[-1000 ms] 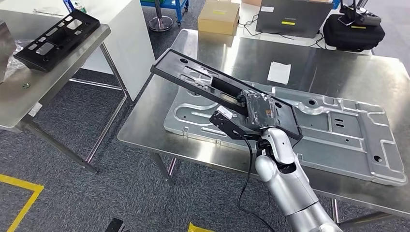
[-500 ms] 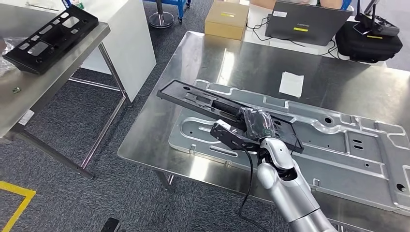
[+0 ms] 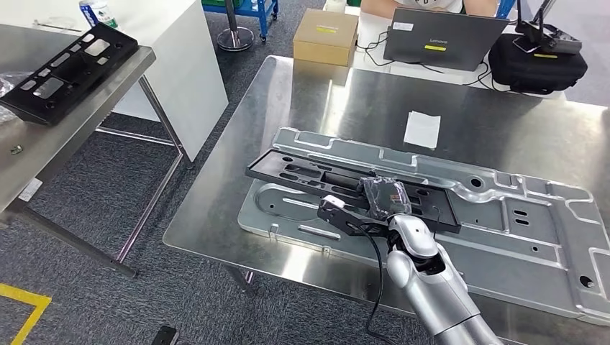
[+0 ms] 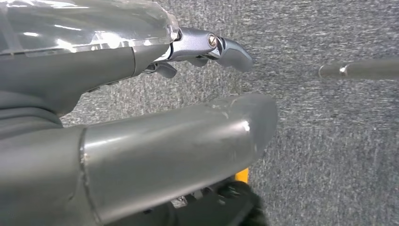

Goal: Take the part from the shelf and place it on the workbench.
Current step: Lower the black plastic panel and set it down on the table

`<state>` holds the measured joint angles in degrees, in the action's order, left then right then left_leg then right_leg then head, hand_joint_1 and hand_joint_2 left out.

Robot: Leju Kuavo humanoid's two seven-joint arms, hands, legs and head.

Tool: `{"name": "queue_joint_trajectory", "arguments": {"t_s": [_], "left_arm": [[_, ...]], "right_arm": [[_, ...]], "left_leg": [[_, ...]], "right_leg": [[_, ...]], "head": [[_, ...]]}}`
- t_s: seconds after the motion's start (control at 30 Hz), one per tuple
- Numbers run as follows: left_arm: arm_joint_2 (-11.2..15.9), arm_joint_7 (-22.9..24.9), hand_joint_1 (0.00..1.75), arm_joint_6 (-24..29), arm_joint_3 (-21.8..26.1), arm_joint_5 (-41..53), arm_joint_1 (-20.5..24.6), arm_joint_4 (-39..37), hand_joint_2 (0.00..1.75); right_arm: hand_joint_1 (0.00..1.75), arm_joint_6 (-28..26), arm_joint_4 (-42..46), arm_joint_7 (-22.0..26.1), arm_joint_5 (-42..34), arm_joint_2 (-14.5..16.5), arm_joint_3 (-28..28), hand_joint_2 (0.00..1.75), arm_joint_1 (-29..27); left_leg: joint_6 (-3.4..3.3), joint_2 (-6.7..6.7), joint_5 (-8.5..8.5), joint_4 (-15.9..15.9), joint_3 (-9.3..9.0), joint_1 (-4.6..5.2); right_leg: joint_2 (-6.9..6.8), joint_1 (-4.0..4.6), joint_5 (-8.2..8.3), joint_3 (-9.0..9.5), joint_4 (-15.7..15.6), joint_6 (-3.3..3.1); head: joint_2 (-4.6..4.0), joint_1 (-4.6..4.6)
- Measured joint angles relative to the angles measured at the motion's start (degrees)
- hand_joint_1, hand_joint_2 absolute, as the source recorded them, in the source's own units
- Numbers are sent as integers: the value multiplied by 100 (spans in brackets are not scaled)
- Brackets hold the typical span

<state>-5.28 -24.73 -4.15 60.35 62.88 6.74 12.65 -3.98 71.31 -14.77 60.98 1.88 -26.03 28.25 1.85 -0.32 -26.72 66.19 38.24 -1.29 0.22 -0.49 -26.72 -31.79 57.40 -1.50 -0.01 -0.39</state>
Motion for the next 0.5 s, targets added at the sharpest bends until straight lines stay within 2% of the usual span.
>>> {"name": "queue_joint_trajectory", "arguments": {"t_s": [0.03,0.07,0.13,0.2,0.27,0.33,0.37,0.4,0.43,0.47,0.5], "left_arm": [[3,-1,0,0,4,-9,5,1,0],[5,-1,0,0,8,-18,10,0,0],[5,-2,0,0,12,-33,17,0,0],[4,-2,0,0,14,-38,22,1,0],[4,-4,0,-1,15,-39,28,1,0],[6,-12,0,-12,16,-36,29,0,0],[7,-19,0,-21,17,-35,27,0,0],[8,-27,0,-34,19,-37,23,0,0],[10,-35,0,-48,21,-42,21,-1,0],[11,-42,0,-62,23,-47,20,0,0],[12,-48,0,-78,25,-53,19,0,0]], "right_arm": [[175,9,-18,1,-3,-1,0,175,6],[175,14,-32,1,-5,-2,0,175,13],[175,17,-58,-1,-11,-5,0,175,22],[87,16,-80,-1,-16,-8,0,87,23],[0,29,-104,1,-33,-10,0,0,23],[0,58,-151,10,-64,-11,0,0,-8],[0,73,-180,19,-81,-11,-1,0,-33],[0,85,-212,30,-97,-11,-2,0,-53],[0,95,-241,40,-110,-11,-3,0,-64],[0,102,-268,51,-122,-11,-5,0,-65],[0,107,-290,62,-131,-10,-6,0,-61]], "left_leg": [[-3,-7,125,-371,-191,-7],[-22,-15,181,-612,-317,-13],[-100,-30,172,-730,-383,11],[-182,-14,191,-747,-387,8],[-252,7,213,-772,-389,-8],[-288,15,217,-776,-371,-3],[-294,15,218,-775,-361,3],[-298,13,219,-774,-355,9],[-298,7,219,-773,-354,13],[-296,0,218,-772,-360,17],[-291,-7,215,-771,-369,19]], "right_leg": [[17,7,-28,0,34,33],[34,16,-50,-7,62,66],[66,36,-66,-21,80,122],[71,24,-85,-25,92,173],[48,12,-291,-160,395,227],[22,2,-668,-519,1131,266],[17,-4,-806,-708,1497,275],[14,-8,-842,-832,1717,276],[13,-9,-758,-848,1714,266],[12,-9,-573,-752,1481,247],[12,-6,-336,-570,1080,216]], "head": [[0,-6],[1,-6],[1,-9],[0,-4],[0,23],[1,53],[1,56],[1,56],[1,57],[1,57],[1,58]]}}
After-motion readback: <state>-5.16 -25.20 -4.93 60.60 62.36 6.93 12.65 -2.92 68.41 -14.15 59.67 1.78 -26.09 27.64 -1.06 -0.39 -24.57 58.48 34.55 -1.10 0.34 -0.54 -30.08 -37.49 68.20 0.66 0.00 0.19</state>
